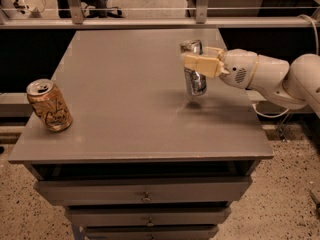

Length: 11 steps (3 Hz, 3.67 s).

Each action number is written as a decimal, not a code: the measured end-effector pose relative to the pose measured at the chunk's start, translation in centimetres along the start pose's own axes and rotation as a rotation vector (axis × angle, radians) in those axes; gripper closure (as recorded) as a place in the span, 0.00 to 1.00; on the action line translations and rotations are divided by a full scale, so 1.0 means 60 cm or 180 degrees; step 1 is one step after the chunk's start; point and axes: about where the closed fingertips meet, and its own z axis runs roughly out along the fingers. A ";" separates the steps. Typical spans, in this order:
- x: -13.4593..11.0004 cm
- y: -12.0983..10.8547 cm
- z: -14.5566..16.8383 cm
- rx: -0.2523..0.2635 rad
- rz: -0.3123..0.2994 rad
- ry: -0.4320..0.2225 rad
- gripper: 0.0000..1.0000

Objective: Place redbull can upright

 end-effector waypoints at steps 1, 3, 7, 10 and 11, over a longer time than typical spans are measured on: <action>0.014 0.019 -0.014 -0.0174 0.0038 -0.0086 1.00; 0.038 0.043 -0.037 -0.0449 0.0006 -0.0163 1.00; 0.054 0.062 -0.106 -0.0572 -0.0249 -0.0215 0.05; -0.043 0.045 -0.138 -0.0576 -0.0511 0.0253 0.00; -0.086 0.030 -0.164 -0.0481 -0.0638 0.0149 0.00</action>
Offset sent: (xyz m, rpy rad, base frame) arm -0.0400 -0.0146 -0.0217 0.0687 -0.0408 0.1513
